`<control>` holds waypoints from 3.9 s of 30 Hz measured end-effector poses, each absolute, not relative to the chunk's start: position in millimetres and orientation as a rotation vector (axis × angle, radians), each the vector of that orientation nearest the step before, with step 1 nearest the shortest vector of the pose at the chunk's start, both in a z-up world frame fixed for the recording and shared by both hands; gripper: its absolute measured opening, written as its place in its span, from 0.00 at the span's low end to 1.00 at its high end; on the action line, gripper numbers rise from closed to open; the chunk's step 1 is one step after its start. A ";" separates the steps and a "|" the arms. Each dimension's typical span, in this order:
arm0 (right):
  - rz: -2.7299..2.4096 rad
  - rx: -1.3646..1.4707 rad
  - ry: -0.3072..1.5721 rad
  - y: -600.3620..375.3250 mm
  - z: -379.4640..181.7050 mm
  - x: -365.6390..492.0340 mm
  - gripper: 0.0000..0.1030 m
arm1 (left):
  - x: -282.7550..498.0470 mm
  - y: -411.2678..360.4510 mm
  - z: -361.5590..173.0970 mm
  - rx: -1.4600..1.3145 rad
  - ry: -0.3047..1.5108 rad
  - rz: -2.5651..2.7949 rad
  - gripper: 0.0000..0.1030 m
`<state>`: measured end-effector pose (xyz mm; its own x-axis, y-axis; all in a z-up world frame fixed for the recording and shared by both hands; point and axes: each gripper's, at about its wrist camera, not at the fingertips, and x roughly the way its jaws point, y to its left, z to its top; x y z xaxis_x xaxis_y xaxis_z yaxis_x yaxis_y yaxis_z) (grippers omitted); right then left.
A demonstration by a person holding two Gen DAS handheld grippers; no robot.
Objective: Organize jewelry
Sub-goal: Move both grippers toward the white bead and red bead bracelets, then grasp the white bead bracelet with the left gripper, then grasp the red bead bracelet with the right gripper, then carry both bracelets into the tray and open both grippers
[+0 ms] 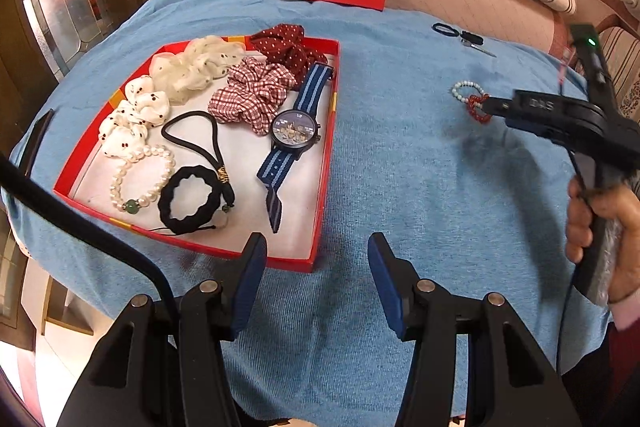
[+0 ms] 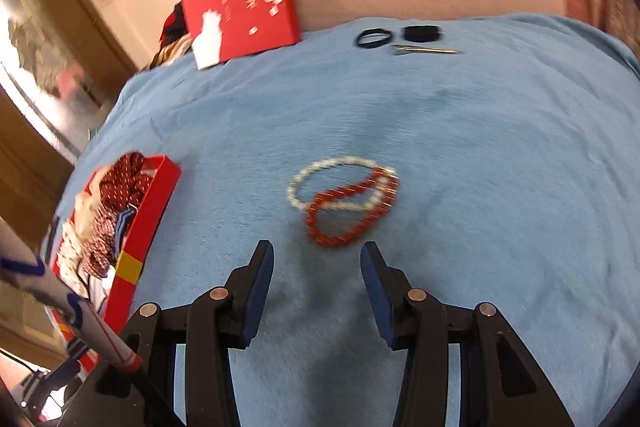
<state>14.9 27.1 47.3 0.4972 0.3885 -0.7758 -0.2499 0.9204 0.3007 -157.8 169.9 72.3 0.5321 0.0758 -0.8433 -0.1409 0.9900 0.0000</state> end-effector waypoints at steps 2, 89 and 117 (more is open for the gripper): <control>0.381 0.104 0.980 38.9 41.7 21.7 0.45 | -156.6 169.7 71.3 -0.065 0.996 0.134 0.50; 0.386 0.131 1.000 -0.5 21.2 46.0 0.40 | 4.4 99.9 27.6 -0.211 1.085 -0.289 0.27; 0.465 0.142 0.849 17.6 140.2 -38.0 0.08 | -116.2 210.2 160.5 -0.235 0.927 -0.192 0.05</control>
